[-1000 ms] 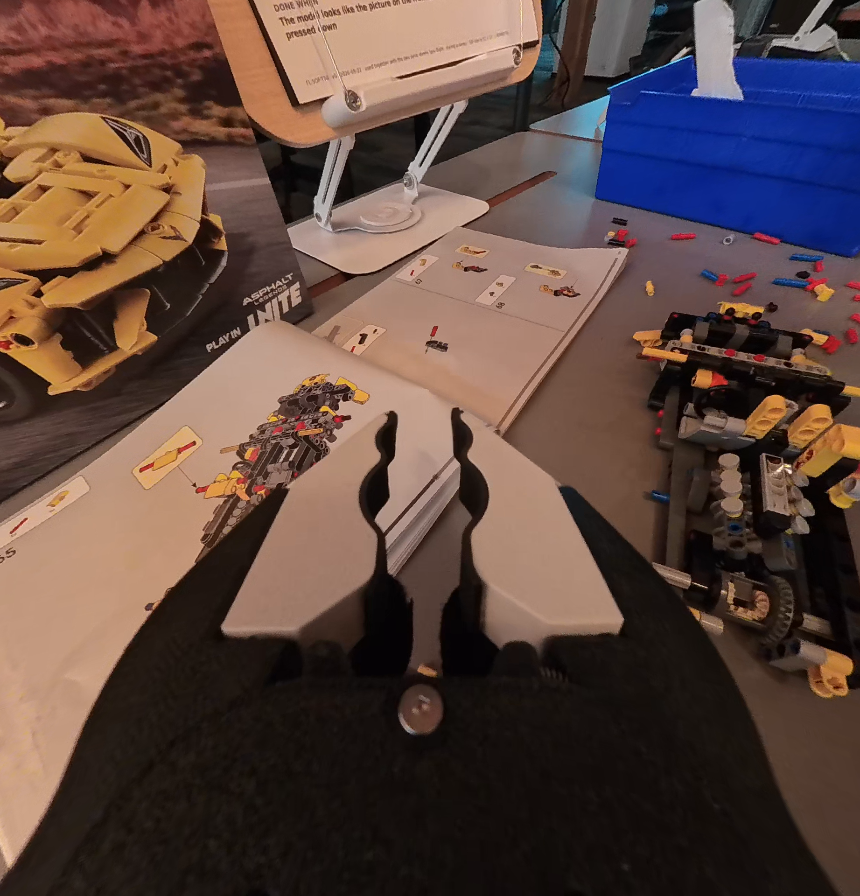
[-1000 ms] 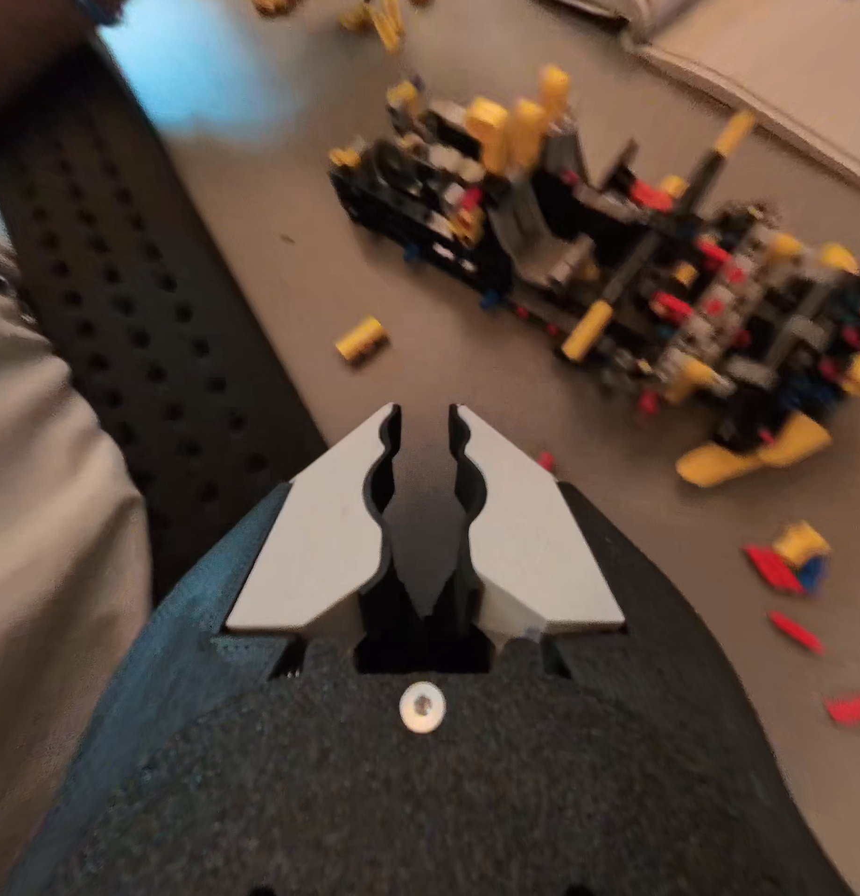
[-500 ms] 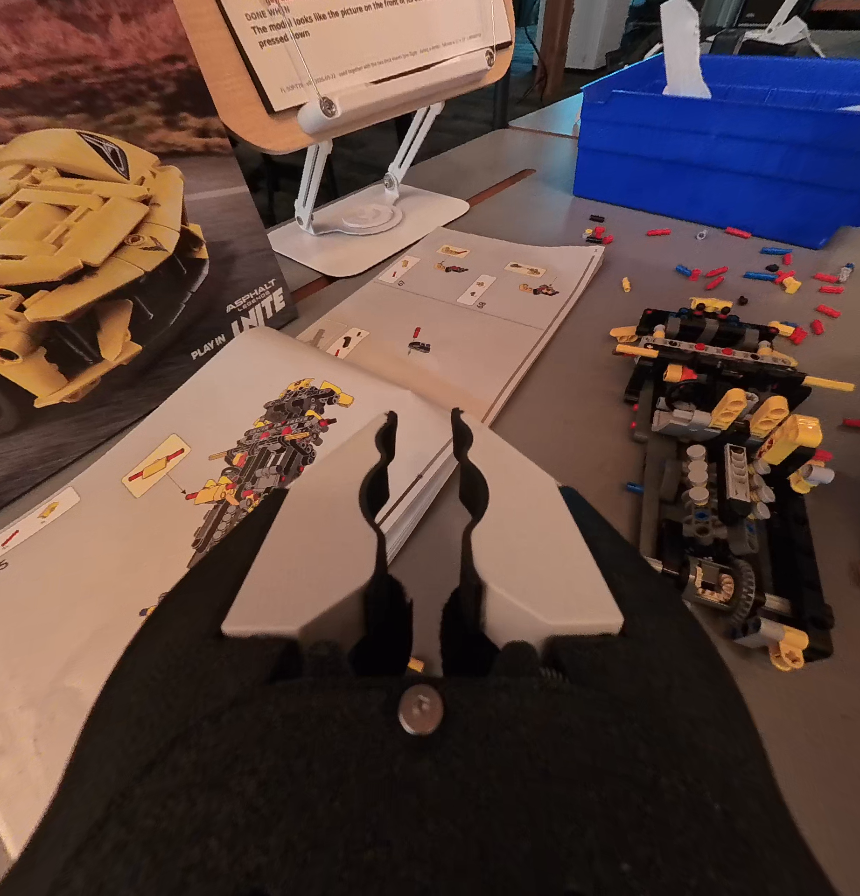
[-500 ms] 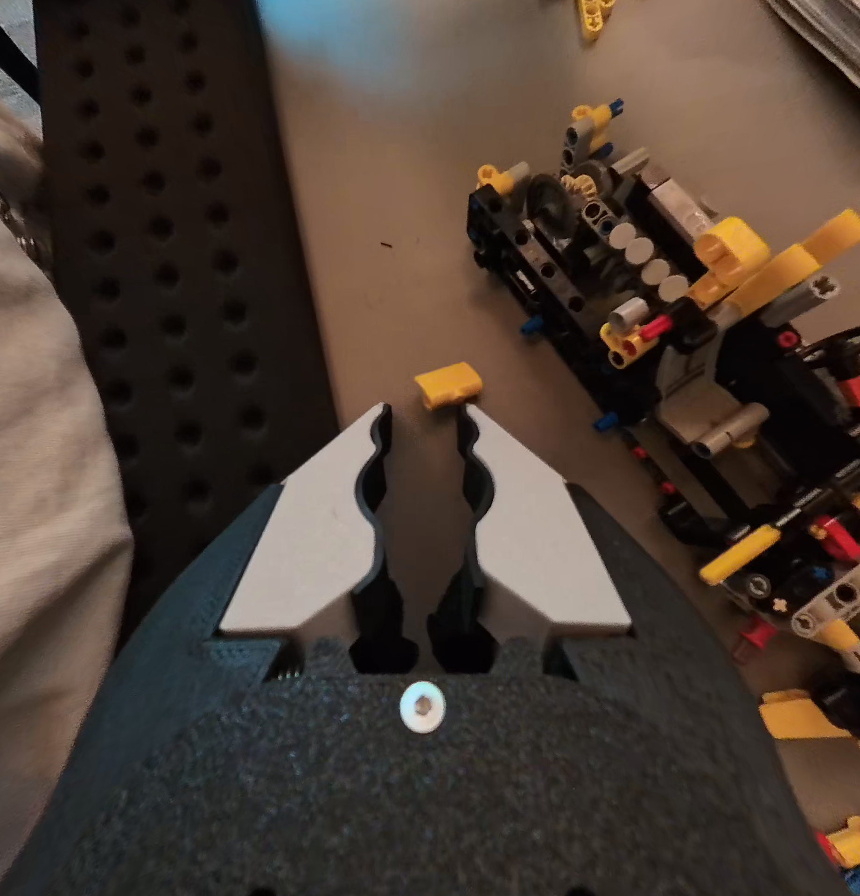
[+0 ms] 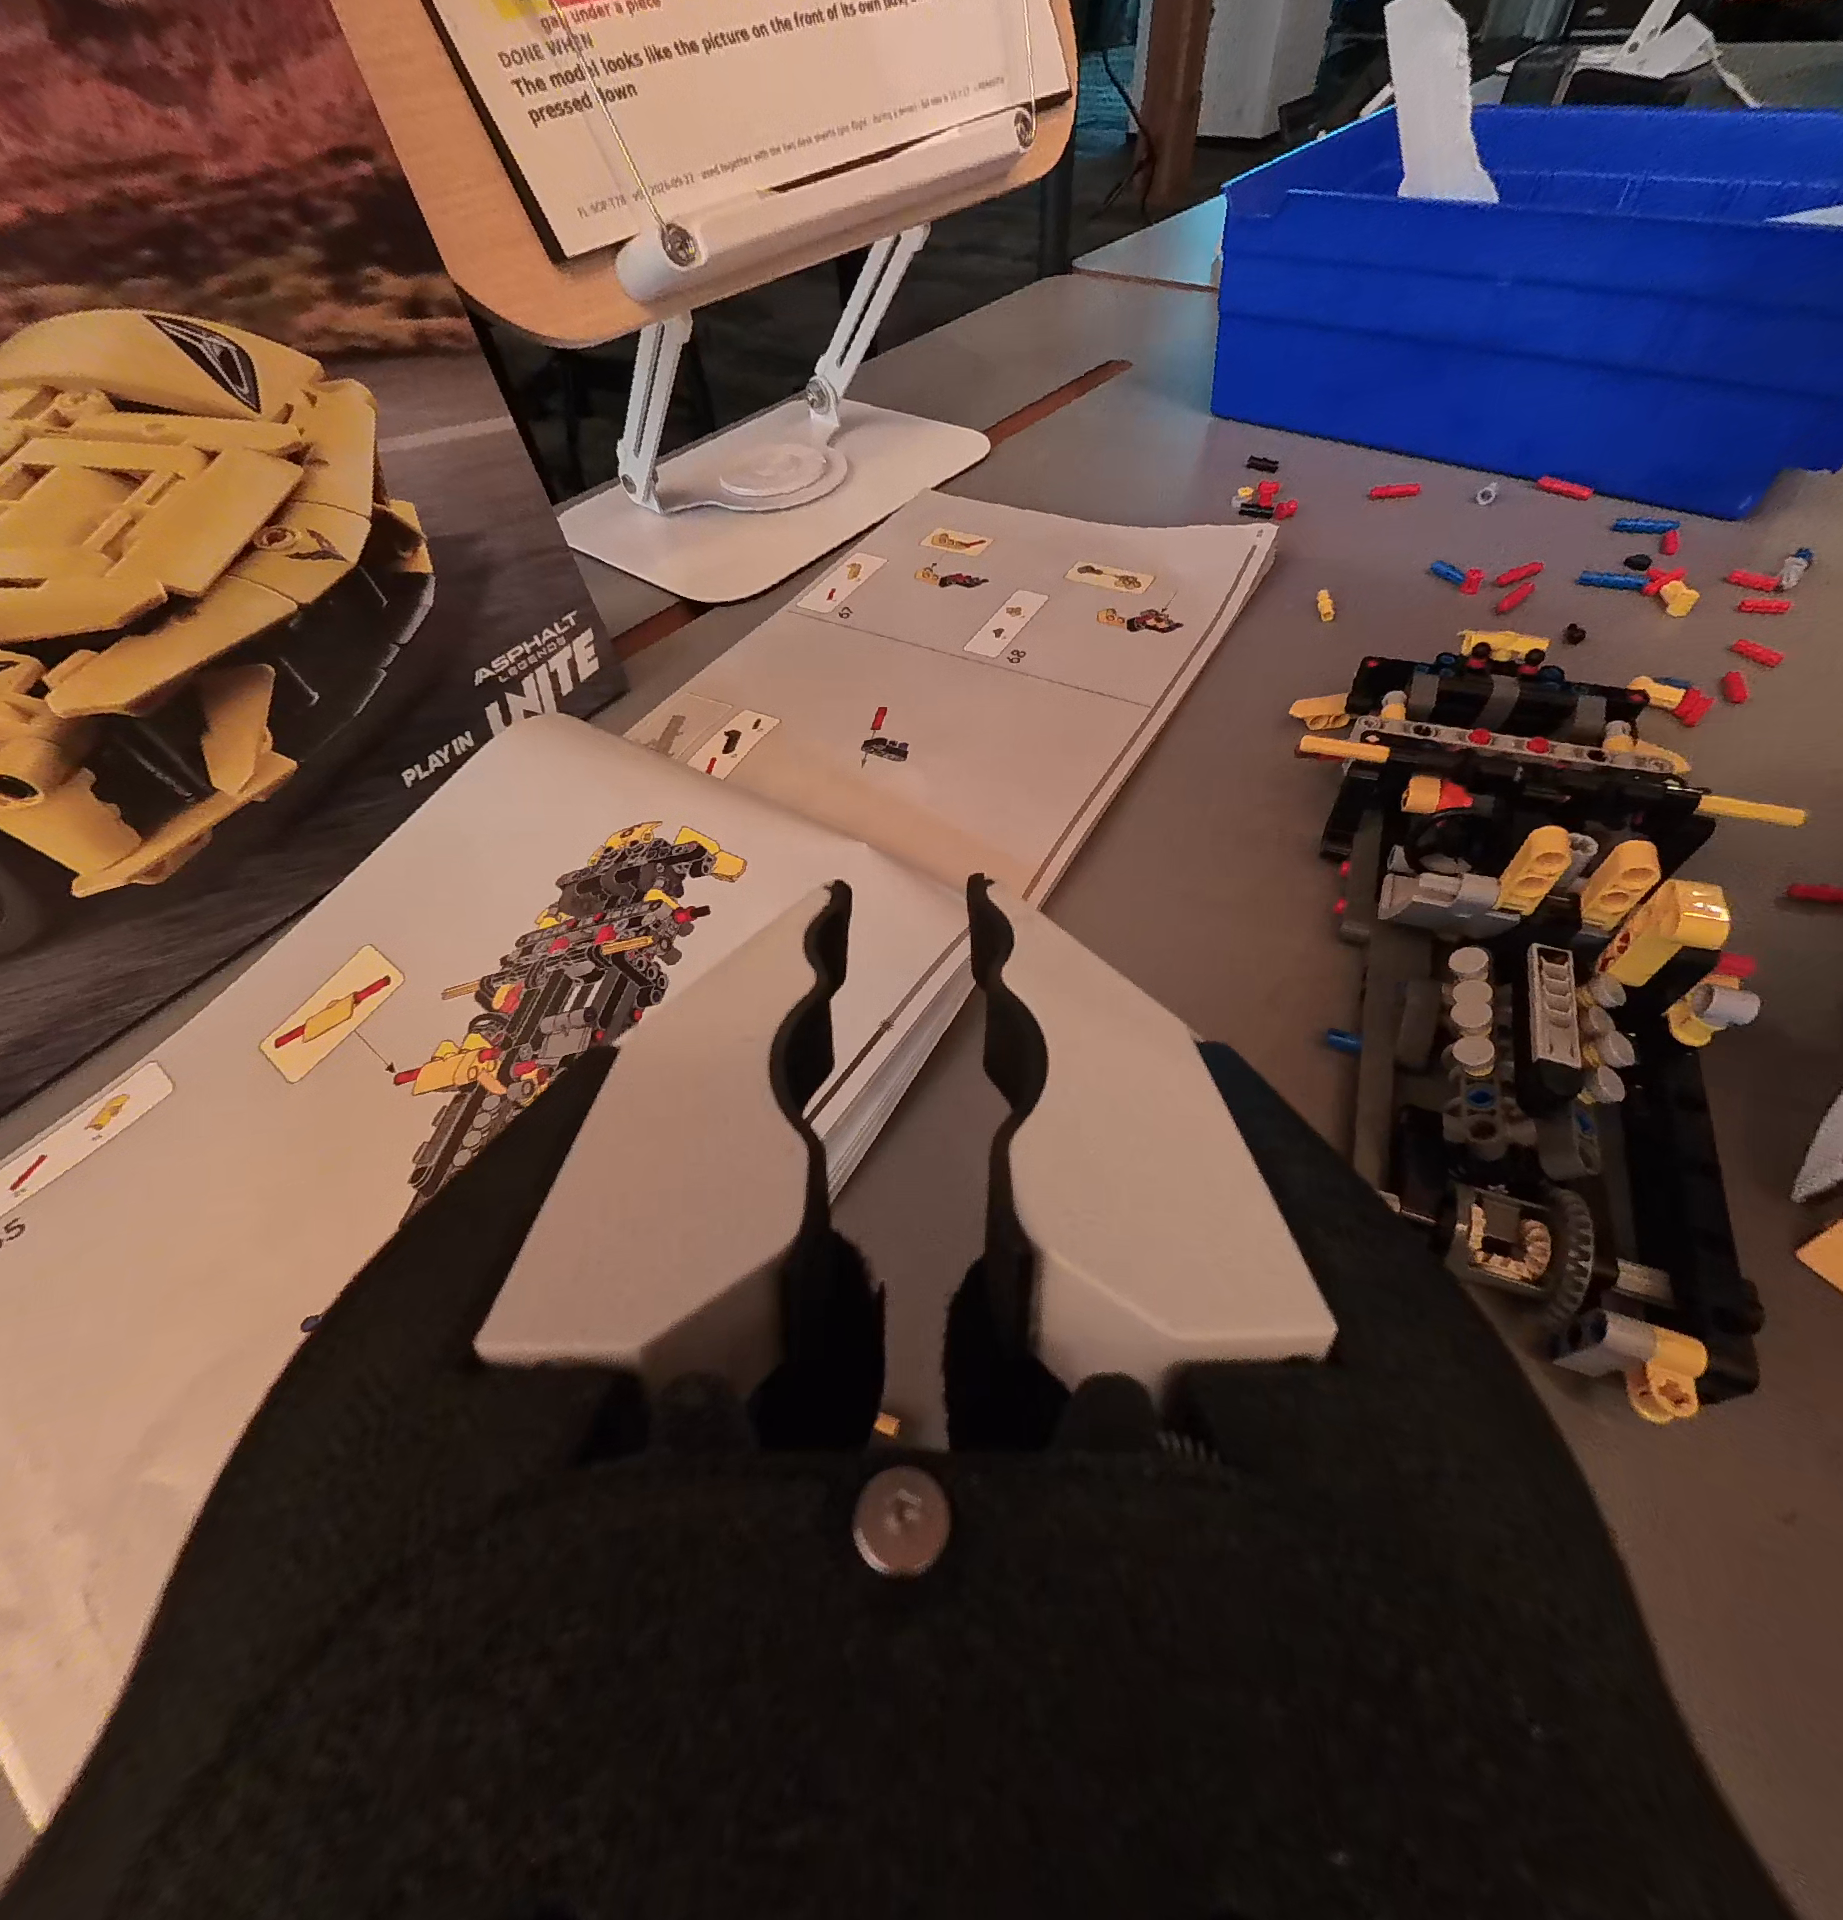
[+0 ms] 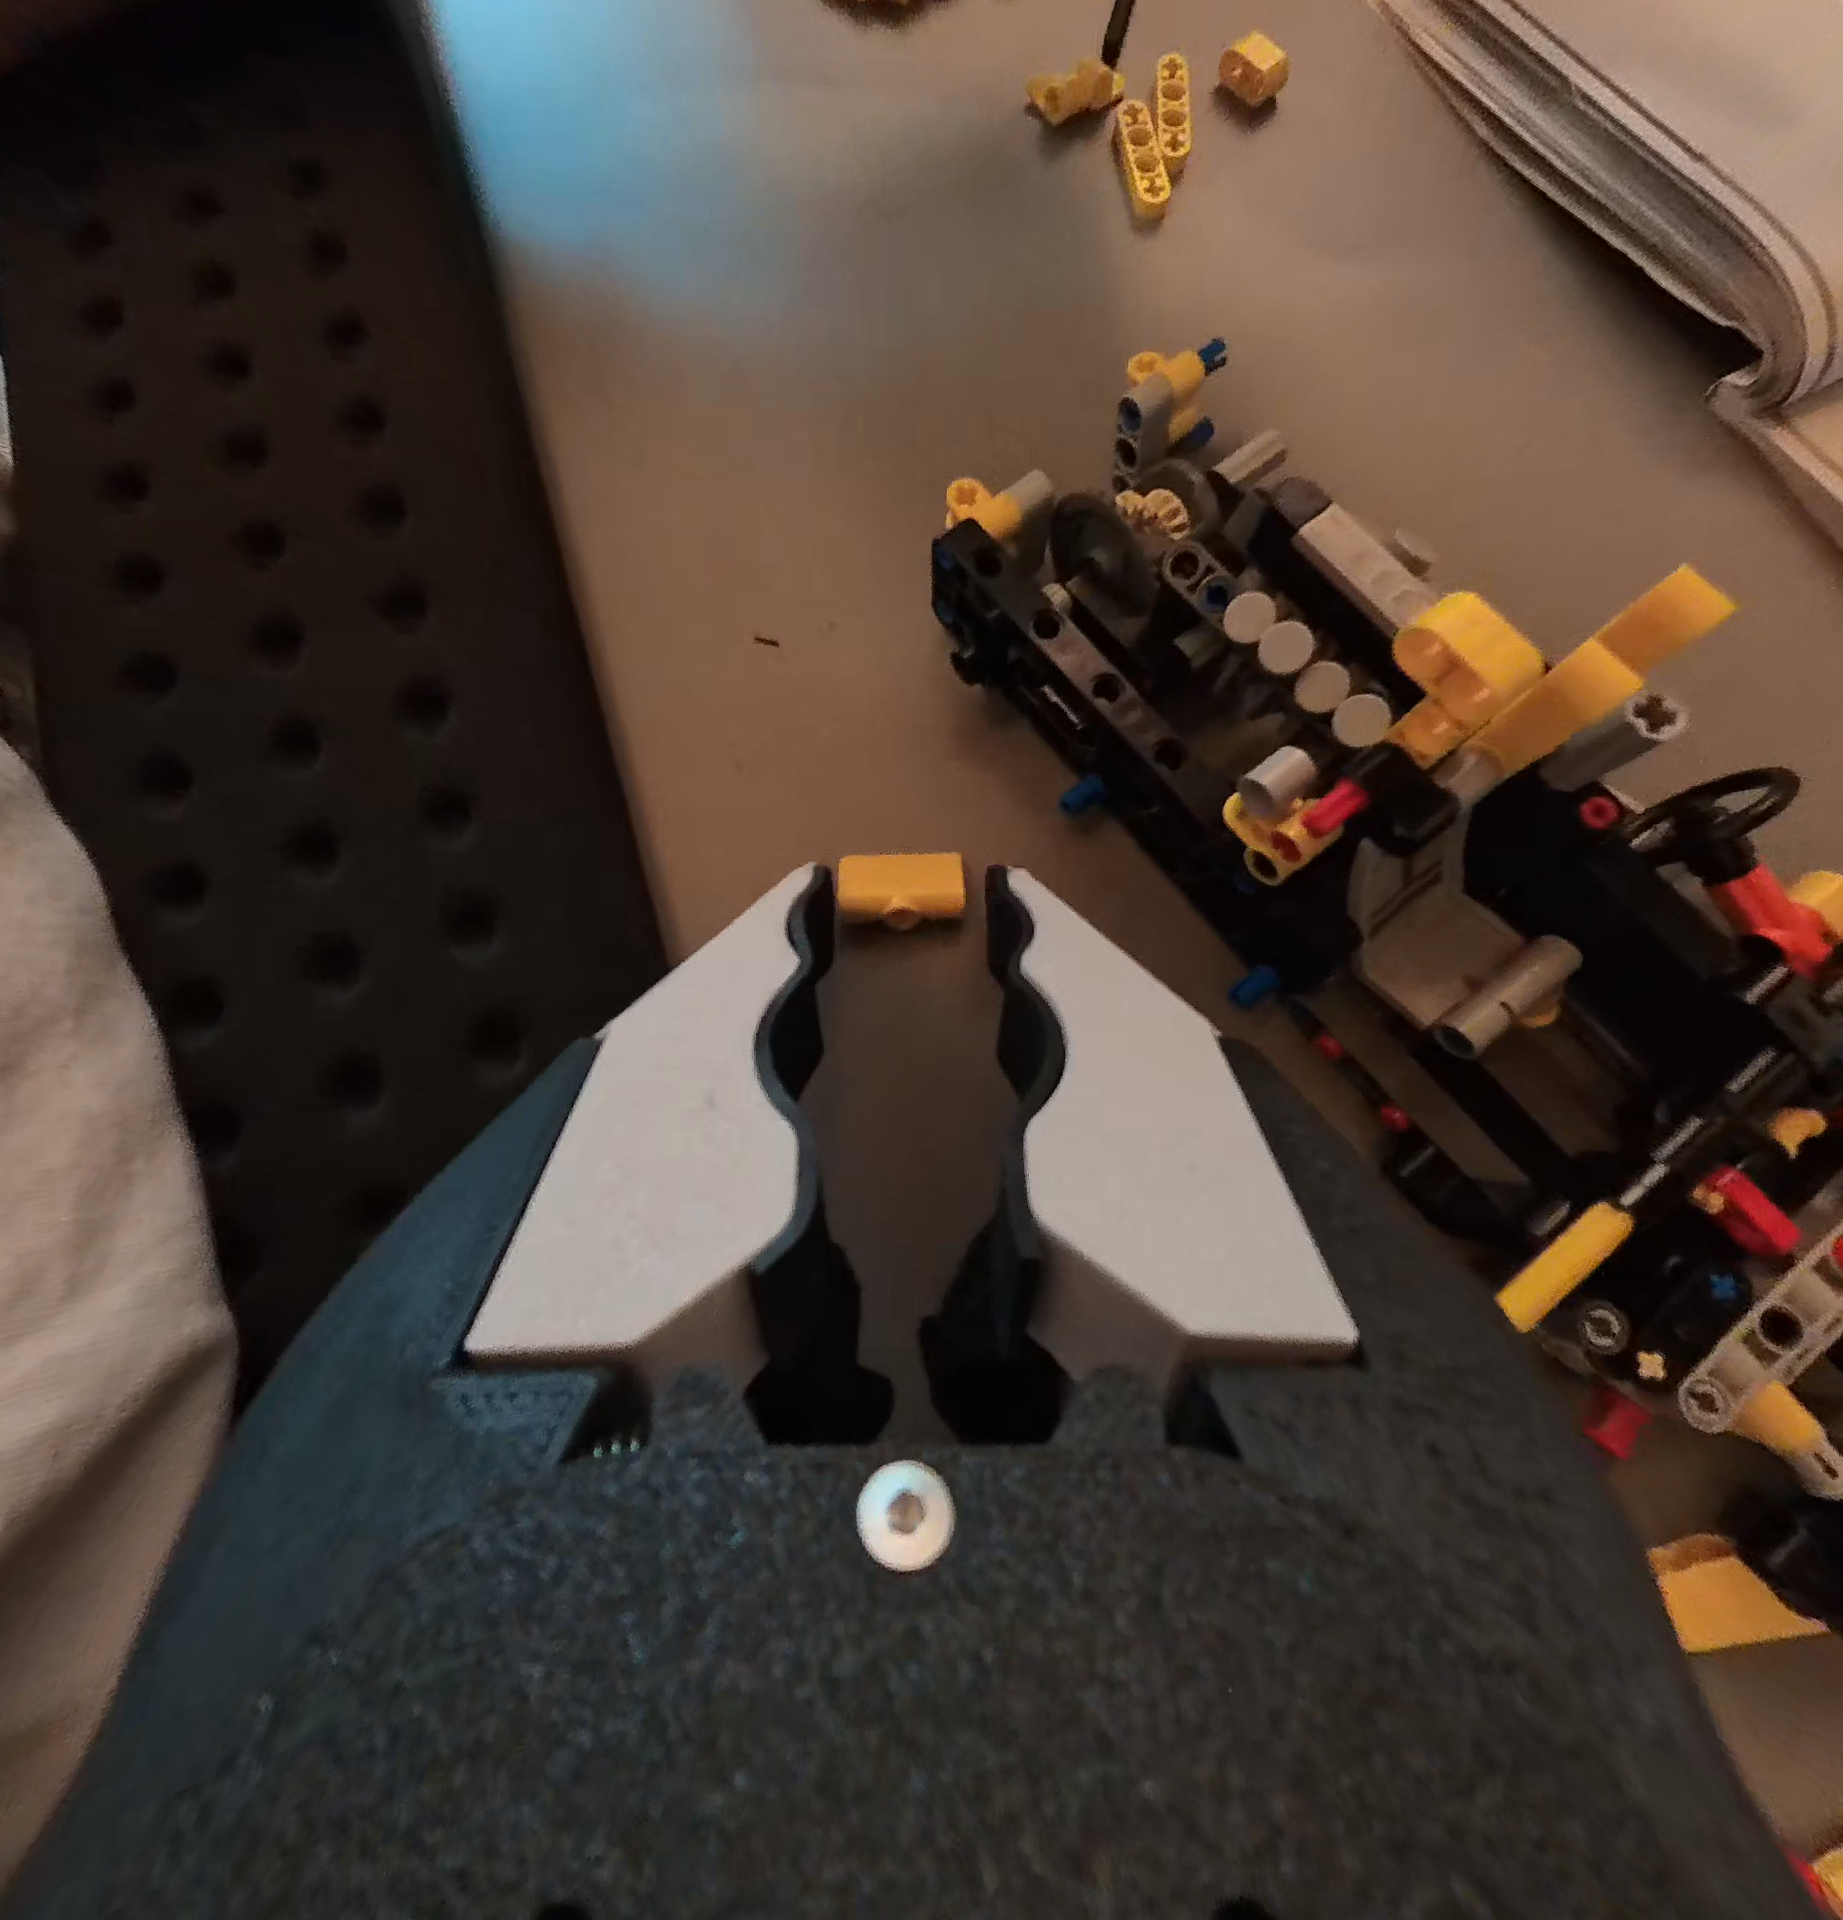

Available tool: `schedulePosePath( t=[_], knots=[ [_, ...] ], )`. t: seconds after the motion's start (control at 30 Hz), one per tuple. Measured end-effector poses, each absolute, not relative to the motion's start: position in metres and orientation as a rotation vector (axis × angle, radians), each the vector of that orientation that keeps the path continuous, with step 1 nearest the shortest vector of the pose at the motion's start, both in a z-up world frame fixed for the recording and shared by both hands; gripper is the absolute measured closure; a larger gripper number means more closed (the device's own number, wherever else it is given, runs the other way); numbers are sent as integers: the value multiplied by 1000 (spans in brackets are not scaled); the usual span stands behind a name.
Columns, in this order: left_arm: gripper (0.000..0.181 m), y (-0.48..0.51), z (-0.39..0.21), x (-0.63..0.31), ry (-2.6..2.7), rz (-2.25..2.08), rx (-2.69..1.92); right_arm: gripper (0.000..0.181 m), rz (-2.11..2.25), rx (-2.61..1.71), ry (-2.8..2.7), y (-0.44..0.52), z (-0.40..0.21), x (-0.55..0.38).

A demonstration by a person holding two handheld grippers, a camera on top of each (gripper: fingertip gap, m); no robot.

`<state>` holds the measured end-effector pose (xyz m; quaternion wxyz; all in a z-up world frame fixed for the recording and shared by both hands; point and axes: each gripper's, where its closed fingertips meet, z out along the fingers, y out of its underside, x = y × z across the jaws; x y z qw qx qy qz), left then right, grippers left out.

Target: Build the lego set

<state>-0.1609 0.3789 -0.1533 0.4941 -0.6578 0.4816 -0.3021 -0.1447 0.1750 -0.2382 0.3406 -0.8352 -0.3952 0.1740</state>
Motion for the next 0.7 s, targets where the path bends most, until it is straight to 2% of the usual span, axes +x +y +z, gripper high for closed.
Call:
schedulePosePath(
  t=[0.4, 0.5, 0.6, 0.7],
  knots=[
    [158, 370, -151, -158, 1194, -802, -1584, 156, 427, -2184, -1071, 176, -243, -145],
    [158, 319, -134, -149, 1324, -1161, -1473, 156, 365, -2128, -1069, 183, -230, -138],
    [154, 268, -117, -147, 1386, -1606, -1451, 157, 162, -1868, -1017, 206, -180, -124],
    [154, 247, -105, -138, 1344, -1840, -1438, 157, -120, -1604, -1052, 226, -137, -115]
  ],
)
